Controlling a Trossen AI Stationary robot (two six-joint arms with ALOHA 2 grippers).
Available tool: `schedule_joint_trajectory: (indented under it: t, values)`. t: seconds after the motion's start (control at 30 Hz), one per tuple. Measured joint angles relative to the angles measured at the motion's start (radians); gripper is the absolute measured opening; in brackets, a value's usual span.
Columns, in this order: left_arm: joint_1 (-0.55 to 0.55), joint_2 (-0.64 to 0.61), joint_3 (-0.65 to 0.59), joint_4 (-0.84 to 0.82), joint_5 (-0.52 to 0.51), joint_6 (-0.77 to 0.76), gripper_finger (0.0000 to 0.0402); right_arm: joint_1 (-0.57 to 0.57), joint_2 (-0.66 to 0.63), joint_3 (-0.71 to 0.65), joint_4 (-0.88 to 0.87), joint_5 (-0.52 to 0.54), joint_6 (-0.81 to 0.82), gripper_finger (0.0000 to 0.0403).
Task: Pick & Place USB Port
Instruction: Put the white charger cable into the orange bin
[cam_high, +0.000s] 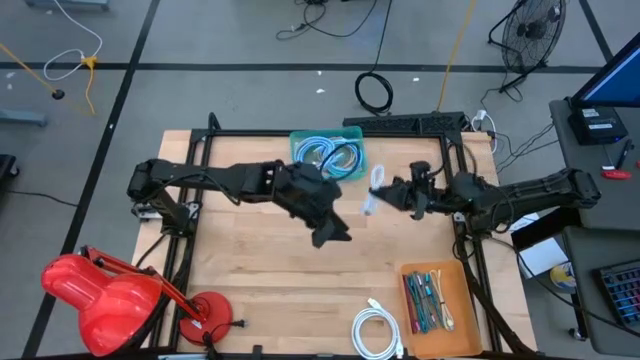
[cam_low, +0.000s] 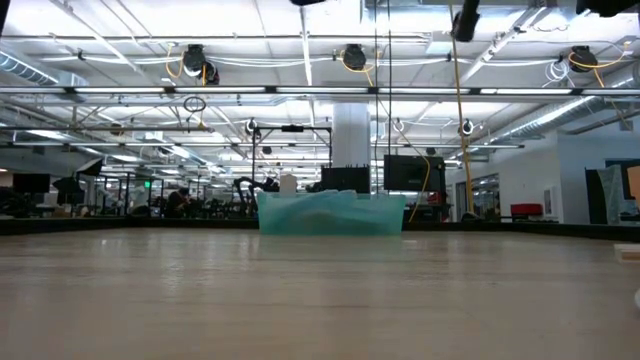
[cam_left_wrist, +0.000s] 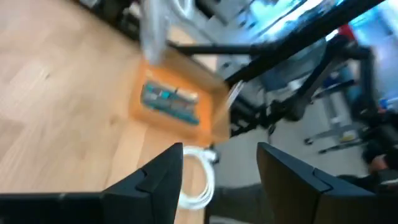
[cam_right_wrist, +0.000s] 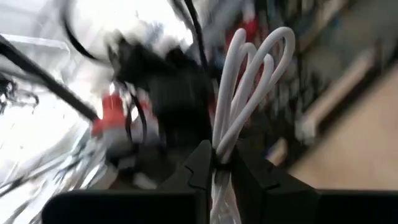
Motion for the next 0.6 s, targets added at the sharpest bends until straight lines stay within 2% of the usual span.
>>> schedule_joint_trajectory:
  t: [0.13, 0.27, 0.43, 0.53, 0.6]
  values:
    - [-0.026, -0.023, 0.0, -0.135, -0.086, 0.019, 0.0199, 0.032, -0.042, 0.0, -0.255, -0.128, 0.183, 0.0027]
    - [-0.04, -0.043, -0.002, -0.224, -0.188, 0.034, 0.0176, 0.131, -0.086, 0.0, -0.592, -0.251, 0.363, 0.0027]
    - [-0.042, -0.053, 0.0, -0.225, -0.245, 0.054, 0.0143, 0.349, -0.127, 0.0, -0.934, -0.309, 0.614, 0.0027]
    - [-0.042, -0.053, 0.0, -0.226, -0.245, 0.061, 0.0128, 0.509, -0.137, 0.0, -1.029, -0.313, 0.784, 0.0027]
    - [-0.042, -0.054, 0.0, -0.224, -0.245, 0.068, 0.0122, 0.621, -0.137, 0.0, -1.066, -0.271, 0.894, 0.0027]
